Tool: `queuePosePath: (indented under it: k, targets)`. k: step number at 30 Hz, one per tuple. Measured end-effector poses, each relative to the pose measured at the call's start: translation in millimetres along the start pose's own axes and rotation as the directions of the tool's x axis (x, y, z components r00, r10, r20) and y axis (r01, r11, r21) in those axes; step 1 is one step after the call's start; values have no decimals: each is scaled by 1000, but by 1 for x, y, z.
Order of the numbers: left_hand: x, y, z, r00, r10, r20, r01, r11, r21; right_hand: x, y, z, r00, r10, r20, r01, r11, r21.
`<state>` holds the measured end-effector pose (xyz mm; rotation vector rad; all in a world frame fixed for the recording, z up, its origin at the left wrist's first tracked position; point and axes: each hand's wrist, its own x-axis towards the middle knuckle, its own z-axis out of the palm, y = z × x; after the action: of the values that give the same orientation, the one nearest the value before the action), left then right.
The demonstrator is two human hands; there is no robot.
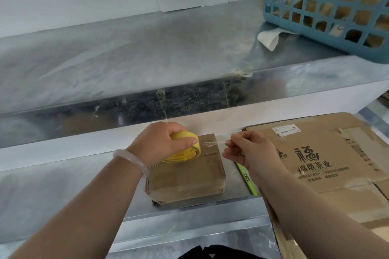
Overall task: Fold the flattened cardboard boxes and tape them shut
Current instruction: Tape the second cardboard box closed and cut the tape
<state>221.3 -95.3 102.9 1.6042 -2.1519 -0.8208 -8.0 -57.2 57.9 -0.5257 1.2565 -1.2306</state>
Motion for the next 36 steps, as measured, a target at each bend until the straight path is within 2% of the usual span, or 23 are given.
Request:
queuePosePath:
  k: [2,7,15,21,27,33,36]
  targets:
    - [3,4,2,1000,3,-8,-2,999,36,1,5,-8,1000,3,0,-3,1000,26]
    - [7,14,6,1000,10,-3,-9,996,93,7,28,-9,982,181,56,-188,972,140]
    - [17,23,10,1000,-9,-2,9,986,166,18,43,-14,957,288,42,-287,914,286]
    - [24,24,14,1000,-24,11,21,969,245,21,52,-15,942,329,60,-332,899,286]
    - [24,22,16,999,-40,15,35,963,265,26,65,-8,951,308,38,-309,927,212]
    - [24,23,16,998,-60,28,50,962,269,30,69,-12,933,351,84,-358,872,334]
    - [24,24,16,997,-67,28,57,962,267,30,72,-15,932,349,102,-363,874,322]
